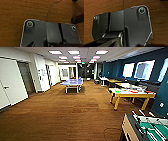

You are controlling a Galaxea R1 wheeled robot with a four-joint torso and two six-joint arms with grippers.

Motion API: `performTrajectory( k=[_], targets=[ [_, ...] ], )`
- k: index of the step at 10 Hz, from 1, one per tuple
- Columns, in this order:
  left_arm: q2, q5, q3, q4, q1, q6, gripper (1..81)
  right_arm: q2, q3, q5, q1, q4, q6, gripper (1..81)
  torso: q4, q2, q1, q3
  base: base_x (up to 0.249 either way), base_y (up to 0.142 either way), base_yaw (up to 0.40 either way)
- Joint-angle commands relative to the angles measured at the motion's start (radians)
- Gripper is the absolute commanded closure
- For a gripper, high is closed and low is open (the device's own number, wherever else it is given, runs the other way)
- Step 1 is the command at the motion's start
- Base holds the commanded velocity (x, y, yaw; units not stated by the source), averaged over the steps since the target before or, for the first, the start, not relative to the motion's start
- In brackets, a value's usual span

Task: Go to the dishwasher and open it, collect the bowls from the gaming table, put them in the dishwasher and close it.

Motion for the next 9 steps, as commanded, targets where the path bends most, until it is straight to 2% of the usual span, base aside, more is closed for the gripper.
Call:
performTrajectory(
  k=[1, 7, 9],
  targets=[
    [-0.005, 0.038, -0.001, -0.005, -0.059, 0.005, 1.0, 0.000, 0.003, -0.045, 0.054, -0.004, -0.001, 1.0, 0.000, 0.000, 0.000, 0.000, 0.194, 0.000, 0.000],
    [-0.005, 0.038, -0.001, -0.004, -0.059, 0.005, 1.0, -0.001, 0.003, -0.045, 0.056, -0.004, -0.001, 1.0, 0.000, -0.002, -0.002, 0.001, 0.194, 0.000, 0.000],
    [-0.003, 0.040, -0.001, -0.005, -0.059, 0.005, 1.0, 0.000, 0.003, -0.045, 0.056, -0.004, -0.001, 1.0, 0.000, -0.002, -0.002, 0.000, 0.194, 0.075, 0.000]
  ],
)
